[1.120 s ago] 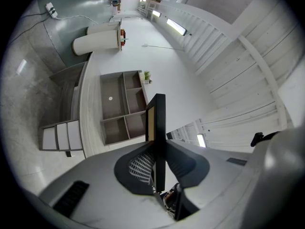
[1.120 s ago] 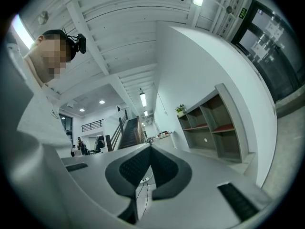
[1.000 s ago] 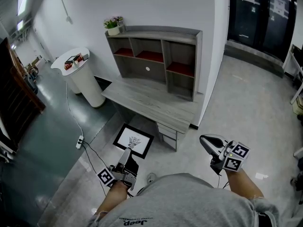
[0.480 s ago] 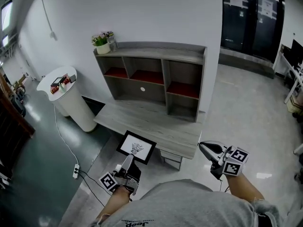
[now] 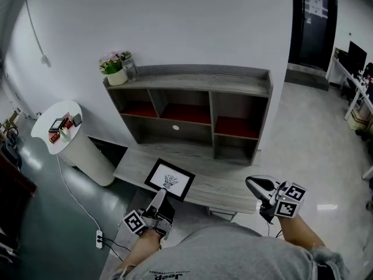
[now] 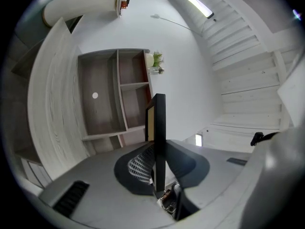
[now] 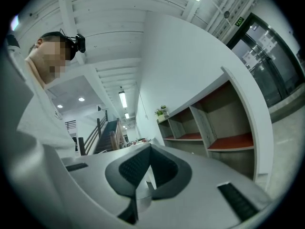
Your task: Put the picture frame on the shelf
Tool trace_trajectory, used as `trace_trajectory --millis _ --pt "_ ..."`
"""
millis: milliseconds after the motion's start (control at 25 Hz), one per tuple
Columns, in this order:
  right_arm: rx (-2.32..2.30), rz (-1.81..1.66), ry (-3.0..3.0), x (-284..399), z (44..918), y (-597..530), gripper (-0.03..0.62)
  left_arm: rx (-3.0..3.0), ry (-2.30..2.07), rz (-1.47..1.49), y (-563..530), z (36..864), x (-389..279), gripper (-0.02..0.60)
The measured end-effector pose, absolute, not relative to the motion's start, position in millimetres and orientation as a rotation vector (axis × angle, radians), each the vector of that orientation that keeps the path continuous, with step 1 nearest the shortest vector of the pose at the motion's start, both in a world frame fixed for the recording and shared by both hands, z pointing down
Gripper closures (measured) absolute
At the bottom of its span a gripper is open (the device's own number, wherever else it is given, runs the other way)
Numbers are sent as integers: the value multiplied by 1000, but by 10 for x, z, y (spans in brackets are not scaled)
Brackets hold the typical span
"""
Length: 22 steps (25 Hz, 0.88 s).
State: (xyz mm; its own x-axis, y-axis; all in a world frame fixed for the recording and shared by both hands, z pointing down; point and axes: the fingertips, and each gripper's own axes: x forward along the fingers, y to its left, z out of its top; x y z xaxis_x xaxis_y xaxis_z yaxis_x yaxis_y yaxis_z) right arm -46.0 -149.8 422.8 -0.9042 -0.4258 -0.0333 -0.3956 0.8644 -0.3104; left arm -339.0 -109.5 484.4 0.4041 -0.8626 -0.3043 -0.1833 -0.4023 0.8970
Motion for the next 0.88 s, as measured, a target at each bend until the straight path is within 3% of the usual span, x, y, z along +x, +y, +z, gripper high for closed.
trace_trajectory --millis 400,880 --pt "-673 -510 2958 -693 4357 -2079 576 1799 -863 -1017 -1787 4984 -3548 499" --pt "-350 -587 3024 -358 4479 -2993 576 1770 -1054 -1142 -2577 4826 -3116 499"
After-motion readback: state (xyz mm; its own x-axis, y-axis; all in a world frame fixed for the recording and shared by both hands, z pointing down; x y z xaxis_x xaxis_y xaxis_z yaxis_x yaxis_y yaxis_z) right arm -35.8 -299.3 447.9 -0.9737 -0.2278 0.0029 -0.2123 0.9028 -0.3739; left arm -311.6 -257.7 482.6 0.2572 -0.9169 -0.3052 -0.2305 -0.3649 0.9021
